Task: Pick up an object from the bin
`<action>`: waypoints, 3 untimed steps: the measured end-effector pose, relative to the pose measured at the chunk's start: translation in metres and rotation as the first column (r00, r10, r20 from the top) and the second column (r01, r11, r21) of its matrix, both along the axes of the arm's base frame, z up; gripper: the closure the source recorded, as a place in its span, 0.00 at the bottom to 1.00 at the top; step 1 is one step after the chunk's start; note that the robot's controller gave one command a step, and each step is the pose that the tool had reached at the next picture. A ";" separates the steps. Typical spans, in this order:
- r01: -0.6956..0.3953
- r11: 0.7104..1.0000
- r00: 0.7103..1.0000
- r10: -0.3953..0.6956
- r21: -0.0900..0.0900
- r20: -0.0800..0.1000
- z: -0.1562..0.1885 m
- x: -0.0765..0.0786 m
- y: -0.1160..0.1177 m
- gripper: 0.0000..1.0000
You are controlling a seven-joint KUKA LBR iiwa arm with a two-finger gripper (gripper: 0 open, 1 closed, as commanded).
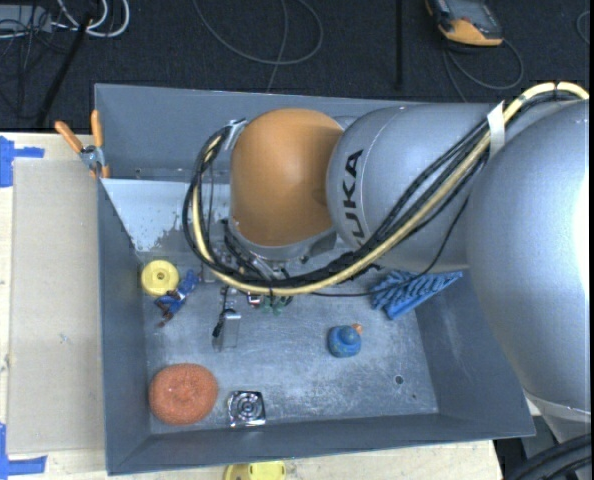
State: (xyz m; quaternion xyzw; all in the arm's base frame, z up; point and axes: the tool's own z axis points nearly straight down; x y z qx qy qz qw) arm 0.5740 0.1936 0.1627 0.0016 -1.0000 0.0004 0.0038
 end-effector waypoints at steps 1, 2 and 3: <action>0.004 1.000 1.000 -0.004 0.001 0.006 0.005 0.001 -0.001 0.00; -0.043 0.999 0.999 0.043 0.001 0.013 -0.030 -0.015 0.017 0.00; -0.083 0.997 0.997 0.083 0.002 0.008 -0.080 -0.037 0.014 0.00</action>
Offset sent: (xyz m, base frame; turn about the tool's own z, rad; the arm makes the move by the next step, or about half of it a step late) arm -0.0327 0.0345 -0.0637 -0.0889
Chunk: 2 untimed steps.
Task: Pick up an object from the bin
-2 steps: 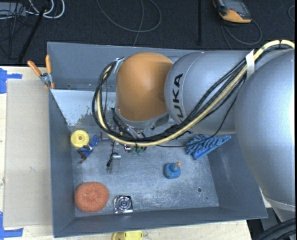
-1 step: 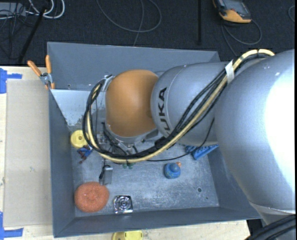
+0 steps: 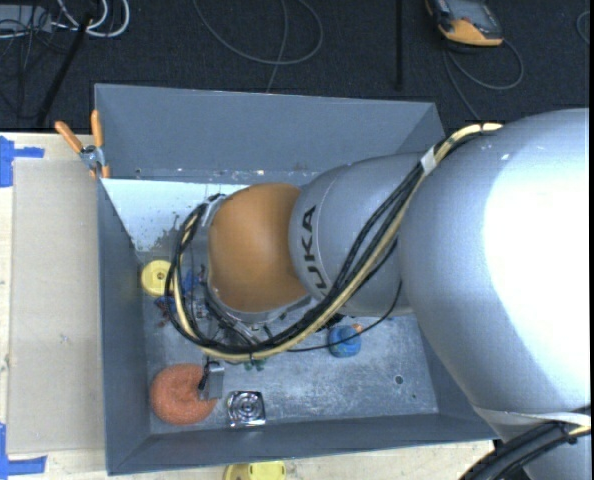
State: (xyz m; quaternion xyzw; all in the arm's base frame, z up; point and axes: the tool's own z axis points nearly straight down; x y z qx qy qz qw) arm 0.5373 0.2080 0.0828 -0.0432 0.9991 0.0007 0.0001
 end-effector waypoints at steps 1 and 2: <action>0.257 0.966 0.966 -0.257 0.000 0.000 -0.009 -0.039 -0.001 1.00; 0.259 0.966 0.966 -0.259 0.001 0.000 -0.009 -0.039 -0.001 1.00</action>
Offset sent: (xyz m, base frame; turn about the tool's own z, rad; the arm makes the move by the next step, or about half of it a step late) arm 0.0000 0.0000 0.0000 0.0000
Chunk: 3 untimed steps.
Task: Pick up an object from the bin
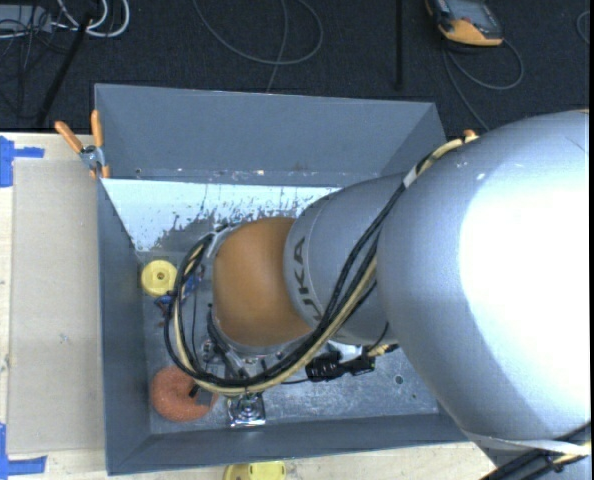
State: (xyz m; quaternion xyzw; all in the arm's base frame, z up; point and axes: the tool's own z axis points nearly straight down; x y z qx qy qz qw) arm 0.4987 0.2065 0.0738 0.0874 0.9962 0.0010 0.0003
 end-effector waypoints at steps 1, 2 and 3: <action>0.004 1.000 1.000 -0.004 -0.003 -0.003 0.015 0.018 0.009 1.00; 0.001 1.000 1.000 -0.001 -0.004 -0.007 0.071 0.022 0.013 1.00; 0.016 1.000 1.000 -0.016 0.000 0.003 0.110 0.030 0.013 1.00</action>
Offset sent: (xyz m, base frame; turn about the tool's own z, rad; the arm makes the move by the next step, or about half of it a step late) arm 0.0270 0.0204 0.2101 -0.0055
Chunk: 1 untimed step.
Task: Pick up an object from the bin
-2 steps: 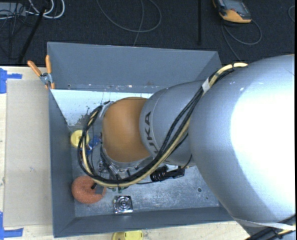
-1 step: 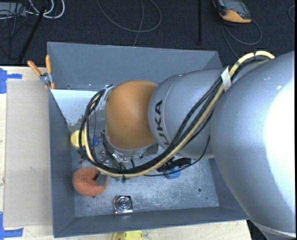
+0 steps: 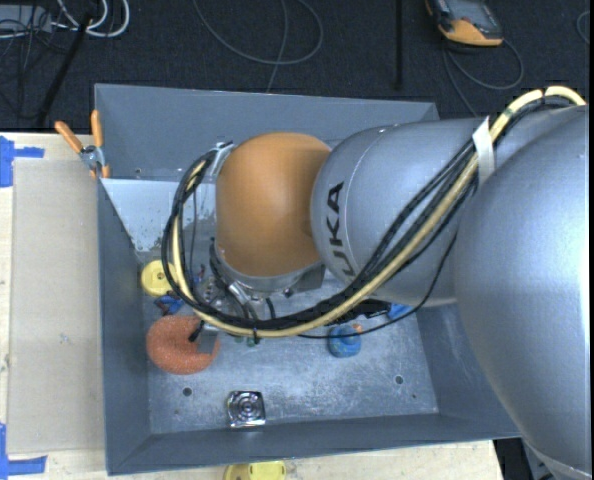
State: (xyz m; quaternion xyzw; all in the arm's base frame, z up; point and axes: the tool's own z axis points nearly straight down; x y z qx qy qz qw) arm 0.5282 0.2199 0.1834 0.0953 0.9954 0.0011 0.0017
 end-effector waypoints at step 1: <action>-0.011 1.000 1.000 0.011 -0.002 -0.002 0.083 0.003 0.025 1.00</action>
Offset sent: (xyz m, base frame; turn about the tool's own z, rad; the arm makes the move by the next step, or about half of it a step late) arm 0.0000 0.0000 0.0000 0.0000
